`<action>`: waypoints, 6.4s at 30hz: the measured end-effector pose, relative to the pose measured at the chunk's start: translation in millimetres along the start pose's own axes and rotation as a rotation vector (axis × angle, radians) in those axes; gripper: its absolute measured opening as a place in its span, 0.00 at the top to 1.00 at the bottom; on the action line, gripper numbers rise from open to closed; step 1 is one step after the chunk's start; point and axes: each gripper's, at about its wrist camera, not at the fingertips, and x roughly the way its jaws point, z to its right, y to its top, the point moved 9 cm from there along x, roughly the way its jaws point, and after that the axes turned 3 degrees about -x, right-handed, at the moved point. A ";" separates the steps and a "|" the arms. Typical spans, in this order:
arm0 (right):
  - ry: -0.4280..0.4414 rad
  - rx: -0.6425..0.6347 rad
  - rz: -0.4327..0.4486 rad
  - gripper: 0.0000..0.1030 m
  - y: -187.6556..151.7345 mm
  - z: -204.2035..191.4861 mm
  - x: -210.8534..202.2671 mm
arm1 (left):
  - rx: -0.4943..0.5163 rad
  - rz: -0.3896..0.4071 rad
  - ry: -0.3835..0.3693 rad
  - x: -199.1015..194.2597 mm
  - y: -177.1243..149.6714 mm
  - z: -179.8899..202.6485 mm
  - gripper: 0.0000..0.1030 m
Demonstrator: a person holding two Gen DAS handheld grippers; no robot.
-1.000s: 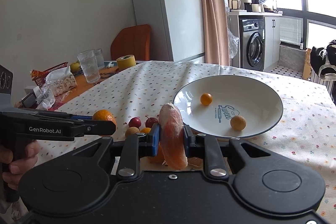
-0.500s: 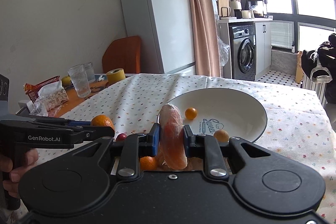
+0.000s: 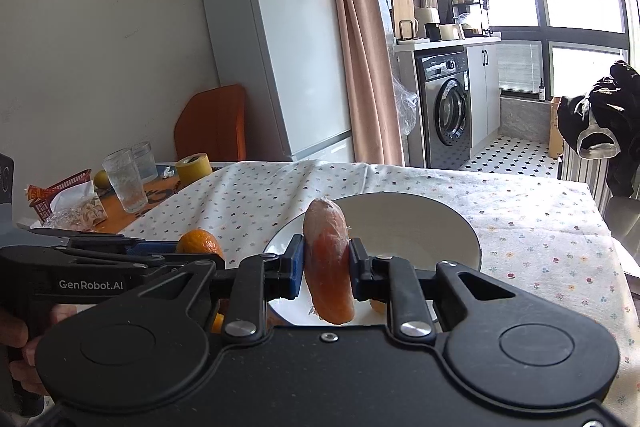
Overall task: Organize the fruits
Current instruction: 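Lower large orange into white bowl with left gripper while right drops peeled piece there, then withdraw both open grippers from the bowl toward the remaining fruit, then move right gripper to the large tangerine while left gripper moves to the brown kiwi, then close right gripper on the large tangerine while left gripper closes on the brown kiwi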
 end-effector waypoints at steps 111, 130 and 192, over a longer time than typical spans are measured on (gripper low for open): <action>0.000 -0.019 -0.183 0.17 -63.2 -85.1 20.9 | -0.158 0.005 0.082 -57.9 -60.6 -96.4 0.08; 0.039 -0.028 -0.226 0.61 -81.2 -88.5 35.2 | -0.140 -0.015 0.074 -43.9 -65.8 -88.4 0.26; -0.050 0.031 -0.089 0.61 -38.9 -18.4 8.9 | -0.110 0.001 0.066 -20.3 -47.8 -57.5 0.78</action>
